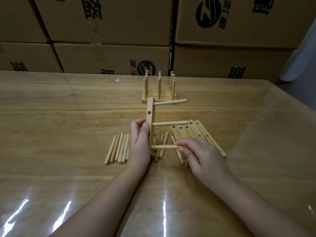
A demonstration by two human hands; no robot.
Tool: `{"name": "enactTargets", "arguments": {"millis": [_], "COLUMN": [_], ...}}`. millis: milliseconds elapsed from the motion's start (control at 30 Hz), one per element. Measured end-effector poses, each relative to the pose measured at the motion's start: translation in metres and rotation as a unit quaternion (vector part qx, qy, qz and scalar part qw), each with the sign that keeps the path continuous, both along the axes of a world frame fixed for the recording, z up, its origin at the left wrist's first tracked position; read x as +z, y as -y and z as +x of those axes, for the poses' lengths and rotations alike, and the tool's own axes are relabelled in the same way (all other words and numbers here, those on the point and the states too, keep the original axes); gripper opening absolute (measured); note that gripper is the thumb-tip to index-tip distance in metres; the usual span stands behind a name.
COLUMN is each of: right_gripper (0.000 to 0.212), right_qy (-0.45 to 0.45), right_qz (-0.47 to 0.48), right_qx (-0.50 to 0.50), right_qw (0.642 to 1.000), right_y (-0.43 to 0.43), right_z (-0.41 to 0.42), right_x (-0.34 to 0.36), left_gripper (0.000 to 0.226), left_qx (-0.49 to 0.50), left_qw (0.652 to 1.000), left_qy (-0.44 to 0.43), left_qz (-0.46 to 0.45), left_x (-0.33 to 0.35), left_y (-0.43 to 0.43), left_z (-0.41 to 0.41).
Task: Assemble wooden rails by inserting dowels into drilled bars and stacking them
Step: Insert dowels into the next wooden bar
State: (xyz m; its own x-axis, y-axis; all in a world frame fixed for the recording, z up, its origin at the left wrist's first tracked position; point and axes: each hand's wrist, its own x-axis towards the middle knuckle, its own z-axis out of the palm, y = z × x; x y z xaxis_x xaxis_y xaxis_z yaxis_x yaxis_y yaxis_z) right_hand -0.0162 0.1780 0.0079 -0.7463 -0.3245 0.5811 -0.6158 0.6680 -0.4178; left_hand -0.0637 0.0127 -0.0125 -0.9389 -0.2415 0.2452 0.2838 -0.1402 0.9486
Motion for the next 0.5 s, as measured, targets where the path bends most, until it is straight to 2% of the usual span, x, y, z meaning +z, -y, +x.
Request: {"name": "enactTargets", "arguments": {"millis": [133,500], "right_gripper": [0.021,0.022], "right_qy": [0.017,0.053], "right_qz": [-0.008,-0.002], "right_qx": [-0.005,-0.012], "right_qw": [1.000,0.999], "right_y": [0.0011,0.0026], "right_z": [-0.0001,-0.0002], "right_x": [-0.0012,-0.0023], "left_gripper": [0.014,0.016], "left_qx": [0.006,0.018], "left_qw": [1.000,0.998], "left_qy": [-0.011,-0.021], "left_qz": [-0.019,-0.065], "left_x": [-0.0017,-0.0021], "left_y": [0.0001,-0.0002], "left_z": [0.0009,0.0018]}}
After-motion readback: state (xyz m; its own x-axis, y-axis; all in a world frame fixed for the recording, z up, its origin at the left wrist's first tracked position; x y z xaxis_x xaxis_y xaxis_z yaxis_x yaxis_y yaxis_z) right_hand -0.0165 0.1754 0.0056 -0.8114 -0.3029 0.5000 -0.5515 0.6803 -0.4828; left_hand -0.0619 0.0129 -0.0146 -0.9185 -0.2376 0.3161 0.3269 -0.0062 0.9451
